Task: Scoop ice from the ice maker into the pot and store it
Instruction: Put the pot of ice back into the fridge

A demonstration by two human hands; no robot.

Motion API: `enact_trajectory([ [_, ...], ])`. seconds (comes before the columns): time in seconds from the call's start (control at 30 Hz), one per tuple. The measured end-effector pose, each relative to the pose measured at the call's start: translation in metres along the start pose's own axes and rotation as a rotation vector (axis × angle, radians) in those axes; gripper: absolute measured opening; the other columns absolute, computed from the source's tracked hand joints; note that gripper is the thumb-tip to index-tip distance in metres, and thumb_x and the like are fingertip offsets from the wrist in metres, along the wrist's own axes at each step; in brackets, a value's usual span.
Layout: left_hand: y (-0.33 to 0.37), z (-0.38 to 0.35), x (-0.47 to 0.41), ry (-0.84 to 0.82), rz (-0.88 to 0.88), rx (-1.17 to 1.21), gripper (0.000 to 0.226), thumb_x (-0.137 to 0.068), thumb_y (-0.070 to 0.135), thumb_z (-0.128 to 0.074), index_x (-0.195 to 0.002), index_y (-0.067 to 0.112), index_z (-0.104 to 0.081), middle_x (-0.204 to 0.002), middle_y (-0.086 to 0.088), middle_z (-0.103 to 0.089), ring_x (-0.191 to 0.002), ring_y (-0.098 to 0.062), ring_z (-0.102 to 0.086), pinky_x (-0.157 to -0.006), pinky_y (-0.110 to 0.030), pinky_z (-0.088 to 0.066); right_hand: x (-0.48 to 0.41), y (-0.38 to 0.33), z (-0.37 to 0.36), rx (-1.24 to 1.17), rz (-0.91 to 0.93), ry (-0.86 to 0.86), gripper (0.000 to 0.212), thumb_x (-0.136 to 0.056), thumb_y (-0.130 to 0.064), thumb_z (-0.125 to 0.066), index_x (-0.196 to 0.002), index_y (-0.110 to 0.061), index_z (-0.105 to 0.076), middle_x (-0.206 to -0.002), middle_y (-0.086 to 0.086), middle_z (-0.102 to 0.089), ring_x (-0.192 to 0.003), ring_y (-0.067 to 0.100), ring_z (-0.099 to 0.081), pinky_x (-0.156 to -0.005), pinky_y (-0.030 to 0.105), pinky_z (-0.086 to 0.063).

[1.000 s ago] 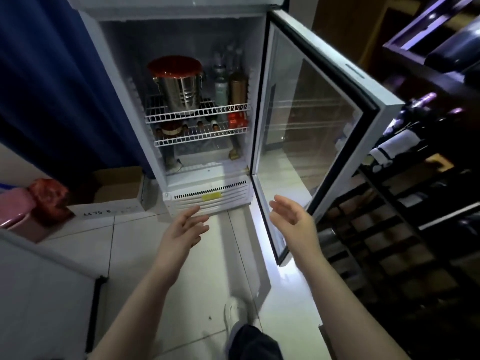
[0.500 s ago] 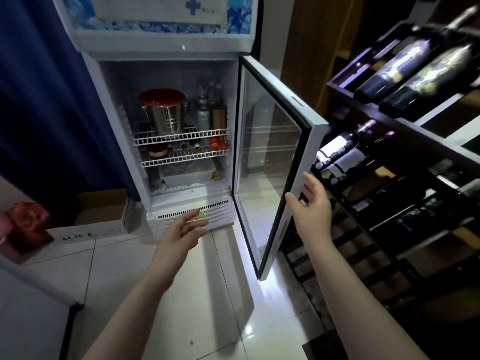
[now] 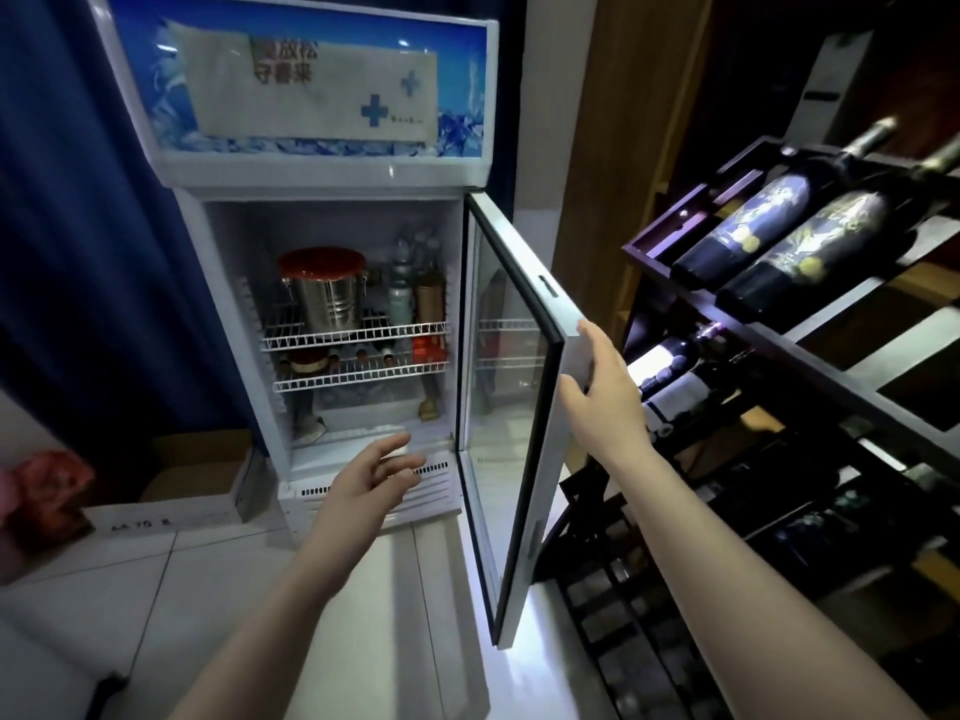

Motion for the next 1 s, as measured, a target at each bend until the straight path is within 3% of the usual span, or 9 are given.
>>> enact_trajectory([
  [0.1, -0.005, -0.012, -0.007, 0.019, 0.016, 0.0, 0.036, -0.093, 0.012, -0.055, -0.125, 0.028, -0.053, -0.107, 0.012, -0.071, -0.105, -0.009, -0.064, -0.089, -0.028, -0.047, -0.004, 0.007, 0.003, 0.017, 0.051, 0.02, 0.056, -0.088, -0.006, -0.05, -0.14, -0.024, -0.041, -0.137, -0.003, -0.05, -0.117, 0.018, -0.053, -0.1, 0.038, -0.045],
  [0.27, -0.009, -0.023, -0.021, 0.074, 0.031, 0.065, 0.034, -0.093, 0.01, -0.054, -0.122, 0.028, -0.054, -0.107, 0.008, -0.071, -0.108, -0.016, -0.063, -0.096, -0.038, -0.047, -0.011, 0.005, -0.007, 0.045, 0.176, -0.028, 0.055, -0.085, -0.001, -0.05, -0.135, -0.023, -0.049, -0.11, -0.004, -0.055, -0.085, 0.006, -0.054, -0.077, 0.021, -0.046],
  [0.37, -0.001, -0.023, -0.031, 0.132, 0.002, 0.114, 0.032, -0.093, 0.009, -0.054, -0.115, 0.032, -0.056, -0.106, 0.006, -0.071, -0.106, -0.017, -0.064, -0.095, -0.039, -0.048, -0.018, -0.003, -0.021, 0.034, 0.291, -0.071, 0.05, -0.086, 0.002, -0.05, -0.132, -0.02, -0.054, -0.111, -0.002, -0.056, -0.09, 0.008, -0.054, -0.078, 0.011, -0.044],
  [0.53, 0.017, -0.008, -0.042, 0.189, -0.083, 0.129, 0.034, -0.092, 0.01, -0.054, -0.116, 0.033, -0.055, -0.11, 0.005, -0.07, -0.105, -0.013, -0.064, -0.091, -0.034, -0.049, -0.025, -0.022, -0.059, -0.027, 0.41, -0.094, 0.05, -0.083, 0.002, -0.044, -0.125, -0.02, -0.06, -0.103, 0.002, -0.055, -0.087, 0.014, -0.055, -0.075, 0.032, -0.055],
  [0.63, 0.024, 0.011, -0.052, 0.223, -0.112, 0.104, 0.038, -0.093, 0.007, -0.053, -0.121, 0.033, -0.054, -0.112, 0.005, -0.069, -0.106, -0.009, -0.063, -0.088, -0.028, -0.048, -0.03, -0.038, -0.09, -0.056, 0.458, -0.139, 0.048, -0.084, -0.006, -0.041, -0.126, -0.02, -0.06, -0.102, 0.003, -0.052, -0.089, 0.015, -0.054, -0.076, 0.03, -0.055],
  [0.8, 0.04, 0.05, -0.073, 0.258, -0.208, -0.018, 0.045, -0.092, 0.003, -0.054, -0.128, 0.029, -0.052, -0.115, 0.013, -0.063, -0.102, 0.003, -0.06, -0.079, -0.012, -0.05, -0.036, -0.069, -0.15, -0.119, 0.551, -0.137, 0.054, -0.079, 0.005, -0.044, -0.126, -0.017, -0.06, -0.099, 0.003, -0.053, -0.088, 0.015, -0.052, -0.074, 0.031, -0.052],
  [0.93, 0.043, 0.101, -0.094, 0.296, -0.228, -0.044, 0.054, -0.09, 0.004, -0.056, -0.136, 0.031, -0.046, -0.117, 0.016, -0.062, -0.107, 0.002, -0.058, -0.091, -0.023, -0.05, -0.041, -0.1, -0.199, -0.15, 0.607, -0.12, 0.049, -0.084, -0.008, -0.037, -0.126, -0.014, -0.061, -0.098, 0.005, -0.055, -0.087, 0.02, -0.053, -0.077, 0.021, -0.046],
  [1.0, 0.046, 0.129, -0.106, 0.321, -0.257, -0.059, 0.056, -0.09, 0.004, -0.057, -0.135, 0.034, -0.045, -0.116, 0.019, -0.062, -0.107, 0.005, -0.057, -0.09, -0.018, -0.049, -0.047, -0.116, -0.224, -0.148, 0.652, -0.11, 0.047, -0.085, -0.011, -0.038, -0.127, -0.013, -0.061, -0.096, 0.005, -0.054, -0.084, 0.021, -0.052, -0.077, 0.017, -0.042],
])
Point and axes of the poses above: each hand's wrist, its own x-axis away from the middle knuckle, its own z-axis out of the back of the hand, y = z × x, the point moved 5 cm from there along -x, towards the middle knuckle
